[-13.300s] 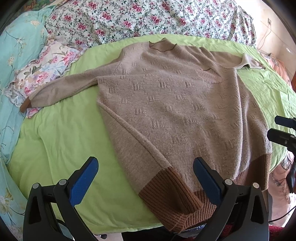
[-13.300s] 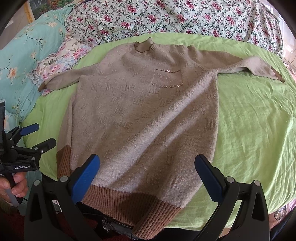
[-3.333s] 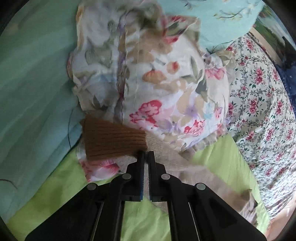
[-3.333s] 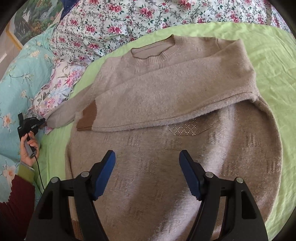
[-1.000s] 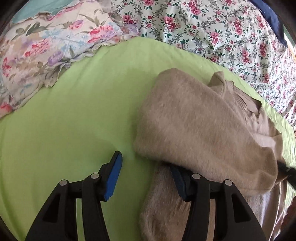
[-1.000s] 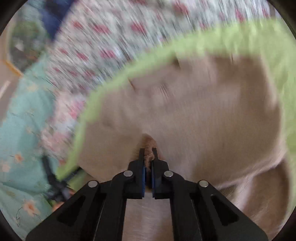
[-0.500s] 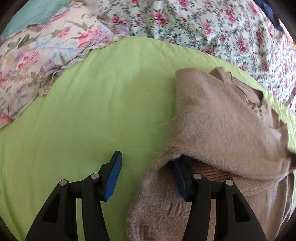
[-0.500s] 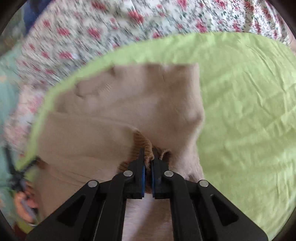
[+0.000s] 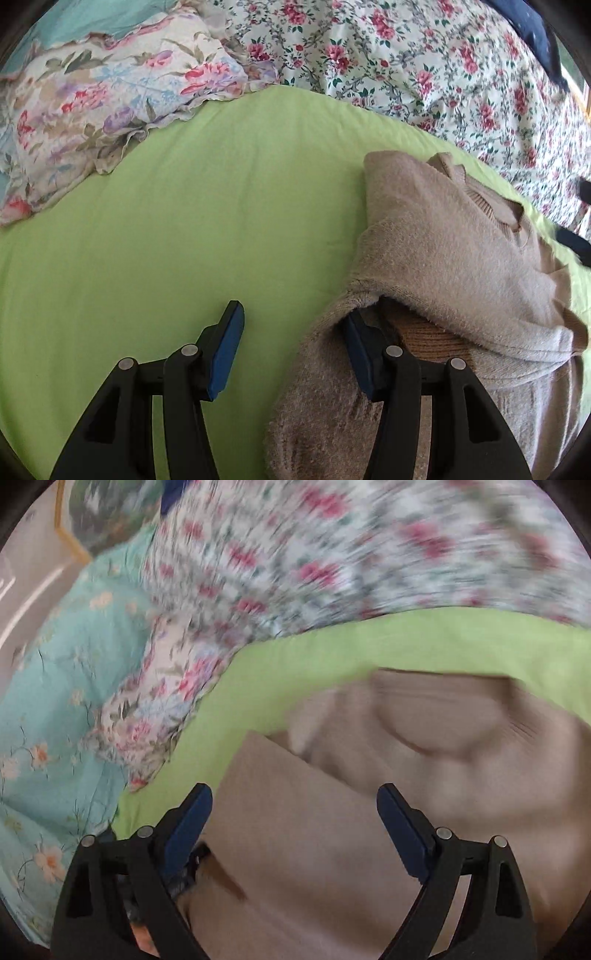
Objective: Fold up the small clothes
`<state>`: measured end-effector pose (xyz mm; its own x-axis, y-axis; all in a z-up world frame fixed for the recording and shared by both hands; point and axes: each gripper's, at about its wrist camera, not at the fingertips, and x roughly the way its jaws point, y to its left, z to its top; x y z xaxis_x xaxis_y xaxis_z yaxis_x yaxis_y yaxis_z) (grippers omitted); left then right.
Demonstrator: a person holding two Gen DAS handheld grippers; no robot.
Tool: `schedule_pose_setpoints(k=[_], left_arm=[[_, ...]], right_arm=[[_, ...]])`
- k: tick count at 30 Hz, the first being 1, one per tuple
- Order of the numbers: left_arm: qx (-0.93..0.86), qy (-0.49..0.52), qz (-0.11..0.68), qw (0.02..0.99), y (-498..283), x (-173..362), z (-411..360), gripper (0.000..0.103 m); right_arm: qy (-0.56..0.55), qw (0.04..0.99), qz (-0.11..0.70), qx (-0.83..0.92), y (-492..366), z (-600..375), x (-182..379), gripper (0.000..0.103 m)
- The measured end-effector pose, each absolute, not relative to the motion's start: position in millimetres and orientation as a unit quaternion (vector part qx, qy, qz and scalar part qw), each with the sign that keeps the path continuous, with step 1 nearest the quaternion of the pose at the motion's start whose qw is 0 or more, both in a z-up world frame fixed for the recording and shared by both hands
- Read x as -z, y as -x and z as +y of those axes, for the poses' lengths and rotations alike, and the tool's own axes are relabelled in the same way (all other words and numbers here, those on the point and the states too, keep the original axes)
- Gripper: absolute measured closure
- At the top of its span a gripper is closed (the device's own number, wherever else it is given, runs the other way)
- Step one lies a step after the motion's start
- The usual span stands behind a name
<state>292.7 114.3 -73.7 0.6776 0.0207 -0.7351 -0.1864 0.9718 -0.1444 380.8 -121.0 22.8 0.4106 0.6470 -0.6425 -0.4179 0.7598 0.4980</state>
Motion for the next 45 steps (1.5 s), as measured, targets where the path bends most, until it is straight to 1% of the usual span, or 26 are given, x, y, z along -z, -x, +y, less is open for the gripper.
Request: schedule_pose_setpoints(k=[2,4,5,7,9,11,14,19,21,22,23,25,28,30,31,33,36,37,38,40,42,43,45], left_arm=[[-0.051,0.114,0.394,0.911,-291.6,74.7,117.2,0.048],[-0.047,0.121,0.391,0.911,-291.5,75.1,118.5,0.048],[-0.045,0.125,0.387,0.912,-290.3,75.4,119.2,0.048],[-0.04,0.136,0.38,0.914,-288.9,75.8,121.4,0.048],[-0.032,0.15,0.372,0.916,-287.3,75.9,124.8,0.048],[-0.022,0.164,0.363,0.917,-285.7,76.1,128.8,0.048],[-0.012,0.181,0.358,0.916,-285.7,77.4,132.2,0.048],[-0.007,0.182,0.355,0.917,-285.9,78.1,130.3,0.049],[-0.005,0.187,0.354,0.916,-285.9,78.3,131.7,0.049],[-0.003,0.191,0.354,0.915,-286.0,78.0,132.4,0.049],[-0.002,0.192,0.355,0.915,-284.8,77.6,132.8,0.048],[0.003,0.195,0.36,0.912,-285.5,77.4,133.3,0.048],[0.021,0.192,0.373,0.908,-284.3,72.1,132.3,0.047],[0.031,0.19,0.373,0.908,-281.5,64.8,131.7,0.046],[0.033,0.189,0.374,0.908,-282.2,60.0,132.2,0.043],[0.03,0.18,0.379,0.907,-285.9,52.4,130.6,0.042],[0.02,0.16,0.386,0.908,-297.7,40.9,126.1,0.042],[0.015,0.149,0.387,0.91,-303.3,37.9,123.3,0.042],[0.01,0.14,0.389,0.91,-307.8,36.7,121.1,0.042],[0.001,0.122,0.394,0.911,-320.6,37.2,114.7,0.042],[-0.008,0.106,0.406,0.908,-332.8,41.5,108.8,0.042],[-0.016,0.094,0.415,0.905,-338.7,45.8,105.0,0.042],[-0.028,0.075,0.429,0.899,-346.1,55.7,99.8,0.042]], right_arm=[[-0.116,0.793,0.495,-0.335,-420.0,-89.4,-6.7,0.011],[-0.107,0.752,0.549,-0.348,-439.1,-66.7,13.7,0.011],[-0.119,0.713,0.577,-0.38,-446.9,-50.0,27.2,0.011],[-0.126,0.673,0.59,-0.427,-448.8,-26.4,39.2,0.011],[-0.111,0.666,0.587,-0.447,-447.7,0.5,46.5,0.005],[-0.118,0.666,0.576,-0.459,-452.4,20.4,53.0,0.001],[-0.186,0.646,0.544,-0.502,-463.1,28.4,49.7,0.001],[-0.276,0.633,0.508,-0.514,-473.9,8.6,56.1,0.001],[-0.34,0.619,0.473,-0.527,-477.3,-10.2,53.7,0.001],[-0.359,0.624,0.458,-0.521,-478.8,-20.4,51.0,0.004],[-0.362,0.651,0.44,-0.502,-477.5,-36.2,43.5,0.004],[-0.34,0.688,0.43,-0.475,-473.9,-50.4,30.0,0.004],[-0.252,0.769,0.446,-0.382,-441.3,-96.8,11.4,0.005],[-0.201,0.809,0.442,-0.331,-412.7,-132.9,2.9,0.005],[-0.187,0.821,0.441,-0.311,-401.0,-151.2,0.6,0.006],[-0.17,0.852,0.43,-0.247,-362.9,-205.9,-3.0,0.007],[-0.175,0.881,0.406,-0.168,-316.2,-271.7,-1.4,0.011],[-0.178,0.889,0.4,-0.137,-299.5,-293.0,3.2,0.016],[-0.184,0.891,0.401,-0.111,-284.9,-312.5,8.8,0.023],[-0.195,0.882,0.417,-0.099,-271.3,-333.1,19.9,0.029],[-0.172,0.877,0.441,-0.088,-267.6,-328.4,30.7,0.029],[-0.152,0.874,0.455,-0.074,-267.6,-325.1,36.7,0.033],[-0.118,0.869,0.474,-0.076,-269.2,-312.9,46.0,0.07]])
